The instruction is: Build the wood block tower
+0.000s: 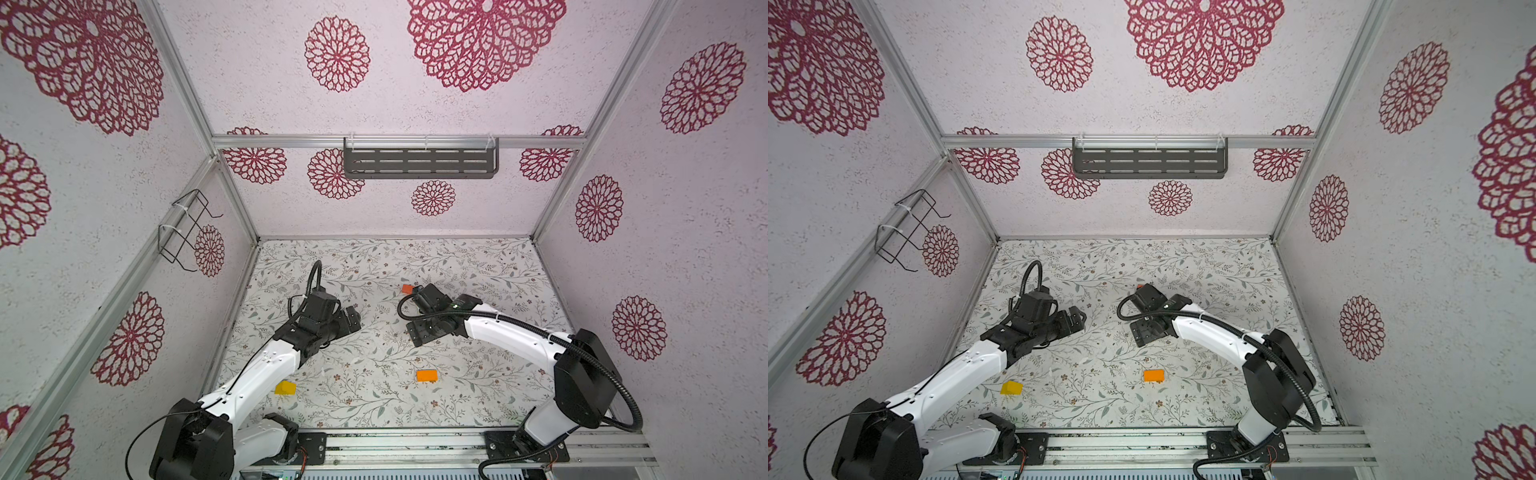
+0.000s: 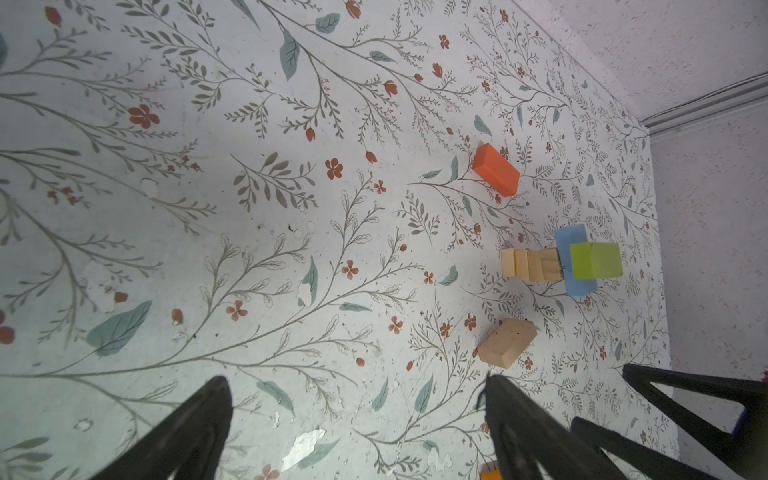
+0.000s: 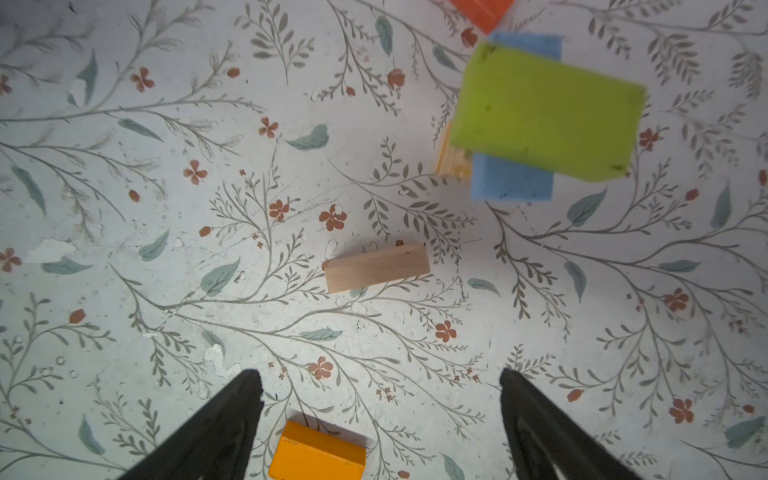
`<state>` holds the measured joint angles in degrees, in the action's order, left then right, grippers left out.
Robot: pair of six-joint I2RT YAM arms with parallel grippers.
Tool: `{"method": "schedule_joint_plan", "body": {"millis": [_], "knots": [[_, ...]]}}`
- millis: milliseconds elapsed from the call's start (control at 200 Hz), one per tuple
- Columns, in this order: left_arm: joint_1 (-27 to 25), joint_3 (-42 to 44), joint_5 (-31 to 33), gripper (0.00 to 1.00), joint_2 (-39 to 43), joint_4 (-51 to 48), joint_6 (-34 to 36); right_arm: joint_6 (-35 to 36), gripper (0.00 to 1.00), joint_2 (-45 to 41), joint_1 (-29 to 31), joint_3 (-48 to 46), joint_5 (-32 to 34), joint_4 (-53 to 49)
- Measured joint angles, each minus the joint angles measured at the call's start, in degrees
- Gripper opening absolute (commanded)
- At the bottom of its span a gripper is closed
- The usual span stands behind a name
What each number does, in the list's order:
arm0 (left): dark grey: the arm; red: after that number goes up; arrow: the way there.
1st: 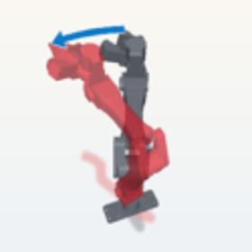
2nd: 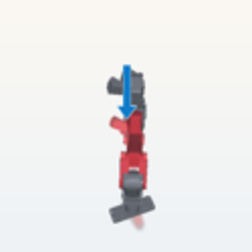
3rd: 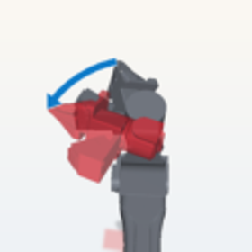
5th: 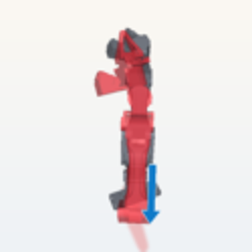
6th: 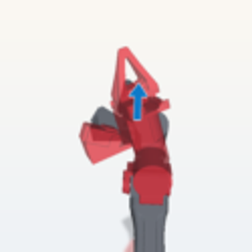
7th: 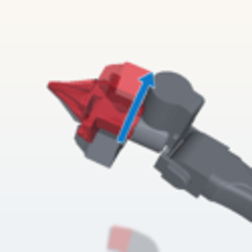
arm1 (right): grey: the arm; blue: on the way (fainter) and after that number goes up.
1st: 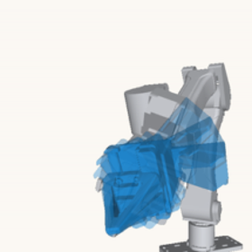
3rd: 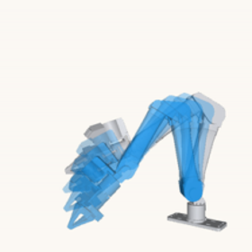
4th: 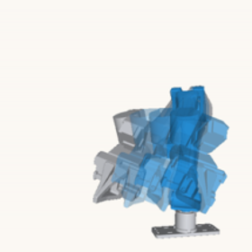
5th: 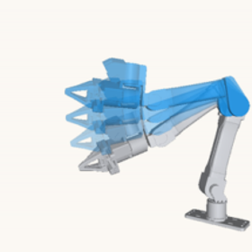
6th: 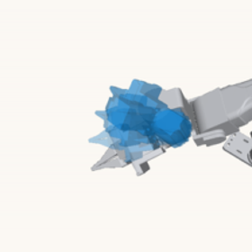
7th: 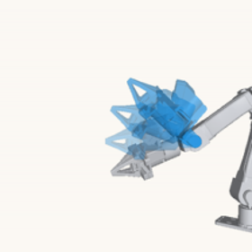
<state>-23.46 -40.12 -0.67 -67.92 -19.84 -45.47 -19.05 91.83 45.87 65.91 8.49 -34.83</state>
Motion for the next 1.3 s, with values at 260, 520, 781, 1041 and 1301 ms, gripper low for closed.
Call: {"method": "schedule_joint_plan", "body": {"millis": [260,520,781,1041,1301], "knots": [[0.0,1.7,0.22,0.97,-0.02,-0.57,-0.2,1.11,0.88,6.47,0.0,-0.37,-0.37,6.29],[0.0,1.7,0.26,0.97,-1.57,-0.13,-0.22,1.73,0.88,11.3,0.0,0.74,-0.57,9.44],[0.02,1.7,0.2,0.97,-3.06,0.02,-0.2,2.49,0.87,13.29,-0.02,1.92,0.07,10.32],[0.02,1.7,0.15,0.97,-3.45,0.33,-0.2,2.93,0.68,14.23,-0.02,2.12,0.39,10.54],[0.02,1.7,0.07,0.97,-3.34,0.31,-0.24,2.49,0.55,13.75,0.0,1.7,0.74,10.56]]}}
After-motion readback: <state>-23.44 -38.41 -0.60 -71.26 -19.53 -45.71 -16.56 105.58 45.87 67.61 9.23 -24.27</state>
